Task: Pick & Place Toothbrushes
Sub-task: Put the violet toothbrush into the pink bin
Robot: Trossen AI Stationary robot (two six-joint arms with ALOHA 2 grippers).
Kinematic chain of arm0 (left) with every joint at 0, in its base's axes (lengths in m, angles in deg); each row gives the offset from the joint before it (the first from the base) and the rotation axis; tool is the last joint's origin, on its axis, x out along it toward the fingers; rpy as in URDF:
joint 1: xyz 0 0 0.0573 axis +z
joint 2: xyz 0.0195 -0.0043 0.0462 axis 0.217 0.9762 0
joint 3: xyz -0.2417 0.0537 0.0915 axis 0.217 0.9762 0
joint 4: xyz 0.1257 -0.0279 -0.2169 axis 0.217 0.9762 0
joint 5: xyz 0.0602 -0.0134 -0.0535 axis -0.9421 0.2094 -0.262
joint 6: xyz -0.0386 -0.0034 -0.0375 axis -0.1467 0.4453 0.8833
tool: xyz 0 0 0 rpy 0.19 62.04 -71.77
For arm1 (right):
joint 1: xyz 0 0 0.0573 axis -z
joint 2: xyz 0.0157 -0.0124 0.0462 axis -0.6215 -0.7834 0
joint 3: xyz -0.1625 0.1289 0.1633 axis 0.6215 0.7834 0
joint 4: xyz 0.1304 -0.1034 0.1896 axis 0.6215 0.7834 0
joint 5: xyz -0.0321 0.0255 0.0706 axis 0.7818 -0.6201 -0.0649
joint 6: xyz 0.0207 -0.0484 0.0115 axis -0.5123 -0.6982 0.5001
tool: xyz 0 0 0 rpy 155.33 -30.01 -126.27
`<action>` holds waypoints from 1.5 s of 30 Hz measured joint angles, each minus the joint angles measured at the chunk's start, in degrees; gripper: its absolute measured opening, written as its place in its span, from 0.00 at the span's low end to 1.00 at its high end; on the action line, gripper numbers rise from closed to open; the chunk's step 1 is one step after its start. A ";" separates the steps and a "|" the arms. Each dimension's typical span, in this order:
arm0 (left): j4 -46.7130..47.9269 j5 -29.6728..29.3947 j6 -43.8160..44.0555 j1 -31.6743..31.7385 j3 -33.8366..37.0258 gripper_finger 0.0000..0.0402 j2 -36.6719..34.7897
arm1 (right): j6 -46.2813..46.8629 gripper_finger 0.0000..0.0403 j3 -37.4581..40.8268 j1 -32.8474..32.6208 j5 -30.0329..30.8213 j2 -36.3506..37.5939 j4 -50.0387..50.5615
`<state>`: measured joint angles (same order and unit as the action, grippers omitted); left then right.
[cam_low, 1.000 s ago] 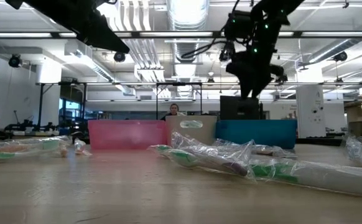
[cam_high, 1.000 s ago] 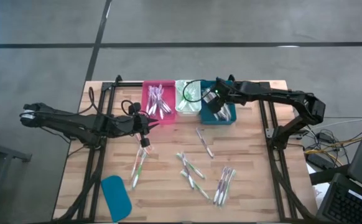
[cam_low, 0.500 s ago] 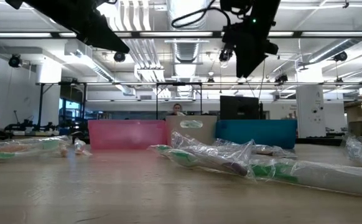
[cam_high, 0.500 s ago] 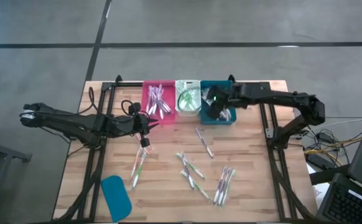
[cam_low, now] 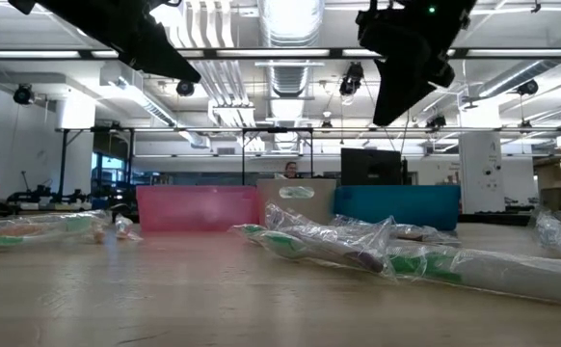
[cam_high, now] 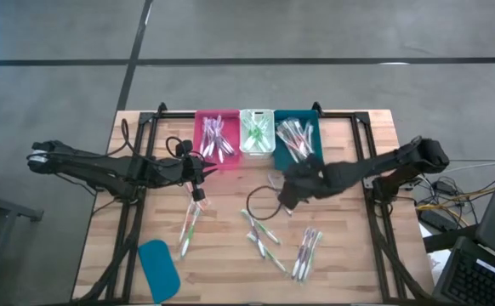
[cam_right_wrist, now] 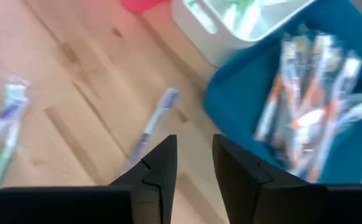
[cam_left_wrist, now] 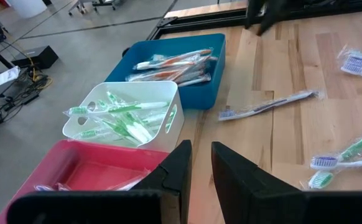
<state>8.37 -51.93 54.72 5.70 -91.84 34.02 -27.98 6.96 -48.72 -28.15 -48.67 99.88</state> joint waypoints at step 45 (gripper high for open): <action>0.04 -0.01 0.00 0.00 0.00 0.17 0.00 | 9.27 0.35 20.46 -3.90 -7.37 -15.37 -38.48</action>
<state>8.40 -51.94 54.72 5.70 -91.84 34.02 -18.71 27.42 -52.62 -35.52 -64.03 61.40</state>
